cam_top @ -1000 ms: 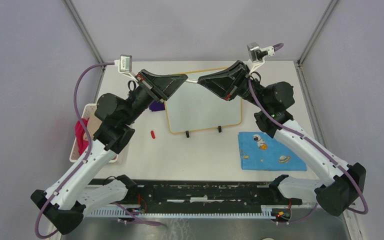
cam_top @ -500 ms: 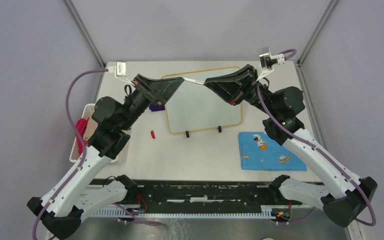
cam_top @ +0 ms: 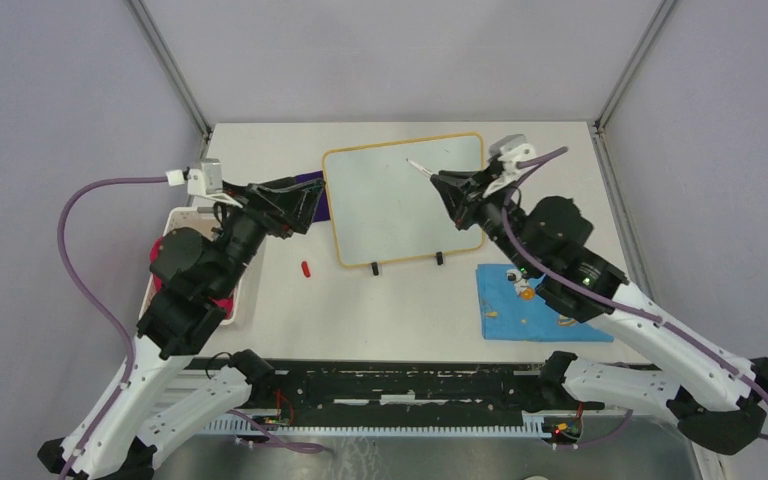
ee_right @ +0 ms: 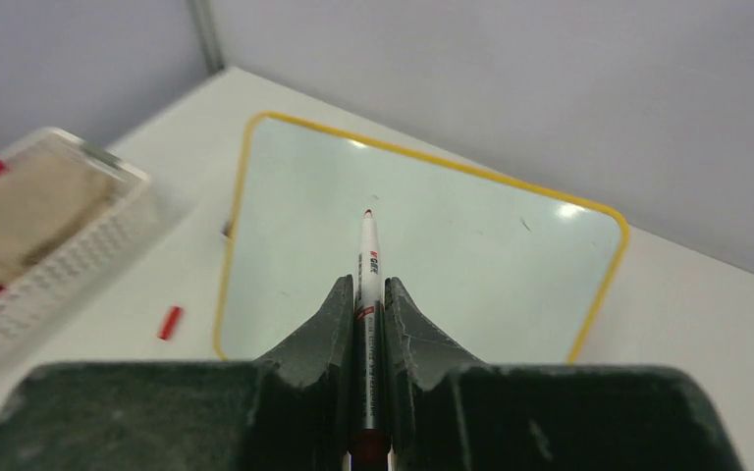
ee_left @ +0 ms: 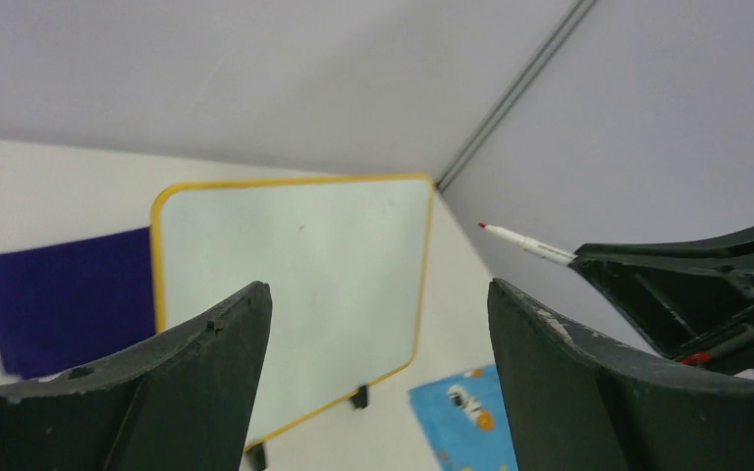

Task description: Write a sentence on the whiteboard

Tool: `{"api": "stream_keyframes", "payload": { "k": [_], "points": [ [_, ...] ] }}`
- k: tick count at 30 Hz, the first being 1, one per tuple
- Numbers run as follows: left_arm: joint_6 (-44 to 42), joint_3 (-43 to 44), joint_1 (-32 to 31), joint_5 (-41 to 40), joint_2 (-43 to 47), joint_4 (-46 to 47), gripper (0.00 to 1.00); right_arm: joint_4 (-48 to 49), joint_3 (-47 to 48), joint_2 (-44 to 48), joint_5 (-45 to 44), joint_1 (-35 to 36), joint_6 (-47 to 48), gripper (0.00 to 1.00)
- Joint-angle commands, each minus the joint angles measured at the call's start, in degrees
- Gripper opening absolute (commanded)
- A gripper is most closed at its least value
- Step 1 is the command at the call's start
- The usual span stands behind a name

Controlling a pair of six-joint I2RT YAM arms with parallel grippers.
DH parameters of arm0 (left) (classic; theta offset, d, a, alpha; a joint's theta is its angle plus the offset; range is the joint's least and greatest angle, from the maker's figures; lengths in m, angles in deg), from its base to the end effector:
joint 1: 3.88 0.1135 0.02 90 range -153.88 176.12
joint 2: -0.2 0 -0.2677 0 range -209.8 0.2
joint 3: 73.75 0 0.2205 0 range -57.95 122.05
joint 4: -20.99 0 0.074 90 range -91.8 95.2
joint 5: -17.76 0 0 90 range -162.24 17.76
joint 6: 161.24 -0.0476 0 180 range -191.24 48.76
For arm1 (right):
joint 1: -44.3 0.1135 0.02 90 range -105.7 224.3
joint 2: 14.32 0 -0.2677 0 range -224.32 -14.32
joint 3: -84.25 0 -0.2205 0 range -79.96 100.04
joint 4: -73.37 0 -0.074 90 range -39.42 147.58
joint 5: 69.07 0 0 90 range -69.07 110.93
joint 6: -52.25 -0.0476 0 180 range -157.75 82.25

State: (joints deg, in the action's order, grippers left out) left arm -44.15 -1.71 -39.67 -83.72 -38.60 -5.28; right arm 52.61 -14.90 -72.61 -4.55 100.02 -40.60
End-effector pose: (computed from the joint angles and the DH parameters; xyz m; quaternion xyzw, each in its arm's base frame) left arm 0.0993 -0.0599 0.4167 -0.0247 0.6633 -0.3321 0.6702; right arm 0.1295 0.1536 0.4295 -0.1604 0.6783 0.2088 0.6860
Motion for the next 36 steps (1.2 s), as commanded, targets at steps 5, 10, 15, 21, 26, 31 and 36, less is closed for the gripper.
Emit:
{"api": "stream_keyframes", "payload": {
  "k": [5, 10, 15, 21, 26, 31, 36],
  "points": [
    [-8.7, -7.4, 0.1, -3.7, -2.5, -1.0, 0.87, 1.7, -7.7, -0.6, -15.2, 1.1, 8.1, 0.0],
    [-11.4, -9.2, 0.1, -2.7, -3.6, 1.8, 0.9, 6.4, -13.1, 2.2, -2.7, -4.0, 4.2, 0.0],
    [-12.9, -9.2, 0.1, -0.8, -7.3, 1.1, 1.0, 11.4, -19.4, 5.2, 8.2, -10.1, -1.3, 0.0],
    [-12.6, -10.6, 0.1, 3.7, -8.3, 1.4, 1.0, 13.6, -21.7, 5.8, 12.2, -10.9, -2.2, 0.0],
    [-10.2, -13.1, 0.1, 7.1, -6.7, 0.3, 0.97, 13.4, -20.4, 4.9, 7.3, -7.4, 0.7, 0.0],
    [-7.7, -14.0, 1.2, 0.3, -5.1, -2.9, 0.99, 13.2, -18.5, 0.3, 0.5, -0.8, 3.8, 0.0],
    [-3.7, -12.6, 12.7, 11.1, -7.2, -1.9, 1.0, 17.7, -20.2, 0.6, 4.4, -0.1, 3.1, 0.0]
  ]
}}
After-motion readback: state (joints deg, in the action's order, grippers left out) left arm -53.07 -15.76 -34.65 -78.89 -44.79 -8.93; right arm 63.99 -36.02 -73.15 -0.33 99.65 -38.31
